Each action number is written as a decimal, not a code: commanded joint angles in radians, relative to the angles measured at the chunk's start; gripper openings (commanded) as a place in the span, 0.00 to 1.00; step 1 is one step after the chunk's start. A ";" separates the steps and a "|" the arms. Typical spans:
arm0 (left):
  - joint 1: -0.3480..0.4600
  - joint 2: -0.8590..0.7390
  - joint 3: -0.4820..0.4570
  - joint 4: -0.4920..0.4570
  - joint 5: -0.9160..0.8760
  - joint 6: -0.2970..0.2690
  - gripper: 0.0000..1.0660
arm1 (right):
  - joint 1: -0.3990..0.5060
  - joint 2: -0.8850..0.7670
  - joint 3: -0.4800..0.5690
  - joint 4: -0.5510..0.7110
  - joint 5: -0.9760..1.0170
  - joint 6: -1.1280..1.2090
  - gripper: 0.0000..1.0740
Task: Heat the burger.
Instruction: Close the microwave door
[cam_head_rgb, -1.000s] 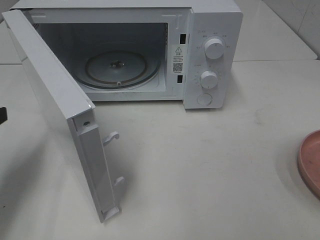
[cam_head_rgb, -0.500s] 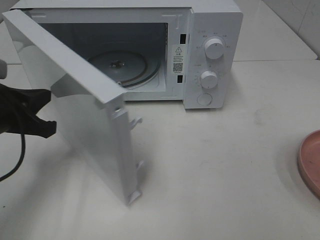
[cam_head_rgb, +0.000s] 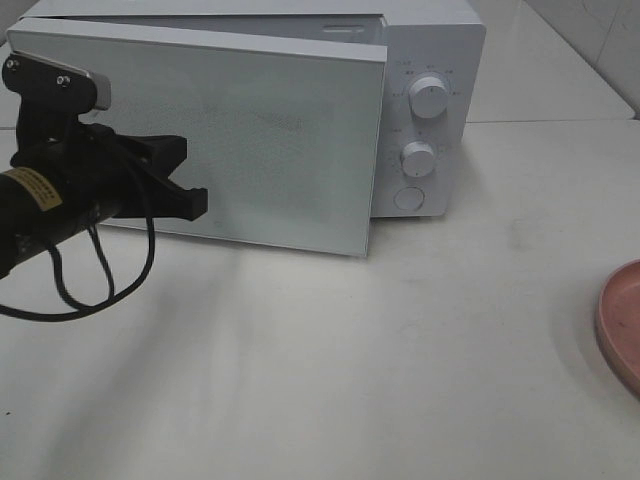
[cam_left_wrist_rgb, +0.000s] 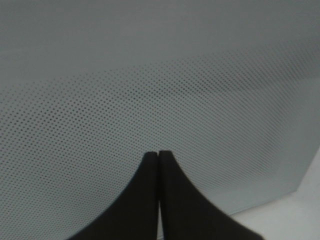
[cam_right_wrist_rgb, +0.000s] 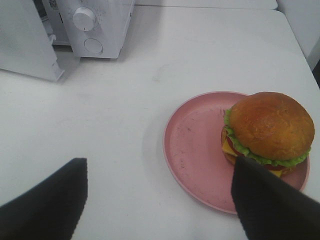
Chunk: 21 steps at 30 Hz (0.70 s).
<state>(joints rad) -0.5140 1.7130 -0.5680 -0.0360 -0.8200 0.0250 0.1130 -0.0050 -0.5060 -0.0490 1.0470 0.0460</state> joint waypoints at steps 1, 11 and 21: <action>-0.039 0.034 -0.061 -0.078 -0.010 0.008 0.00 | -0.008 -0.027 -0.001 0.002 -0.010 -0.004 0.71; -0.136 0.116 -0.209 -0.272 0.033 0.194 0.00 | -0.008 -0.027 -0.001 0.002 -0.010 -0.004 0.71; -0.176 0.200 -0.362 -0.463 0.086 0.307 0.00 | -0.008 -0.027 -0.001 0.002 -0.010 -0.004 0.71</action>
<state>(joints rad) -0.6850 1.9060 -0.9030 -0.4540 -0.7440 0.3160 0.1130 -0.0050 -0.5060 -0.0490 1.0470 0.0460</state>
